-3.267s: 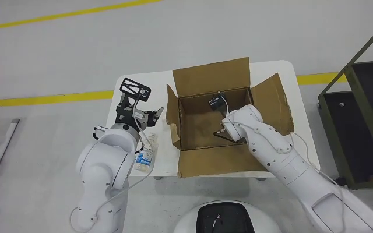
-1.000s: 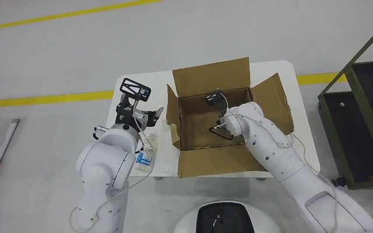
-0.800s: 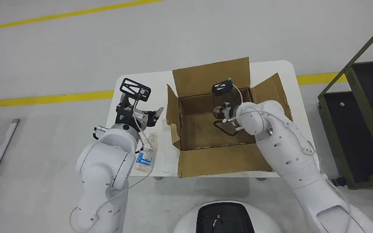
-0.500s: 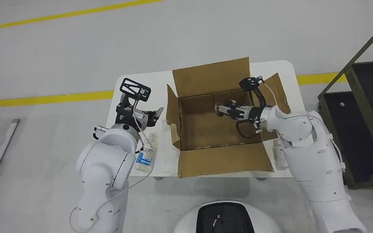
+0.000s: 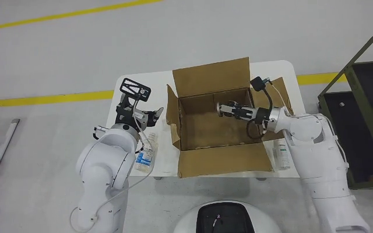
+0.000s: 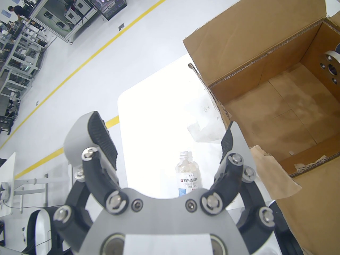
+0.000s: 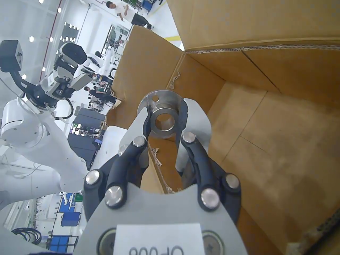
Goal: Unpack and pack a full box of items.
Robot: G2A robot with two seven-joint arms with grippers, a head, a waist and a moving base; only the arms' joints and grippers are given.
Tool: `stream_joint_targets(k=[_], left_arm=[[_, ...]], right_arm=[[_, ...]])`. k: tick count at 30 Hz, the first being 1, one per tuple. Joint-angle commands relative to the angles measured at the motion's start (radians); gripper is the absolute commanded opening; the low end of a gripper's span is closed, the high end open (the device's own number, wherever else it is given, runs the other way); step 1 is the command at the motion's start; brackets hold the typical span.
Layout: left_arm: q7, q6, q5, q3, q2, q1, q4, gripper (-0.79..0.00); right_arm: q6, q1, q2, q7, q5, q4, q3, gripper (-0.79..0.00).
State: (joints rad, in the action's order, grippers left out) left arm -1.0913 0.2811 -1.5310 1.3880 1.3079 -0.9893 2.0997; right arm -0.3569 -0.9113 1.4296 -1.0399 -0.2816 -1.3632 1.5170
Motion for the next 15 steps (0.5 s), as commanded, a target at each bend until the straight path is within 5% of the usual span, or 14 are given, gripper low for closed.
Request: stream_joint_targets(k=[1, 8, 15], left_arm=[[0.0, 0.0, 0.0, 0.0, 0.0, 0.0, 0.0, 0.0], [0.0, 0.0, 0.0, 0.0, 0.0, 0.0, 0.0, 0.0], [0.0, 0.0, 0.0, 0.0, 0.0, 0.0, 0.0, 0.0]], right_arm=[[0.0, 0.0, 0.0, 0.0, 0.0, 0.0, 0.0, -0.785], [-0.015, -0.031, -0.008, 0.051, 0.103, -0.07, 0.035, -0.785], [-0.054, -0.104, -0.043, 0.058, 0.281, -0.204, 0.231, -0.785]])
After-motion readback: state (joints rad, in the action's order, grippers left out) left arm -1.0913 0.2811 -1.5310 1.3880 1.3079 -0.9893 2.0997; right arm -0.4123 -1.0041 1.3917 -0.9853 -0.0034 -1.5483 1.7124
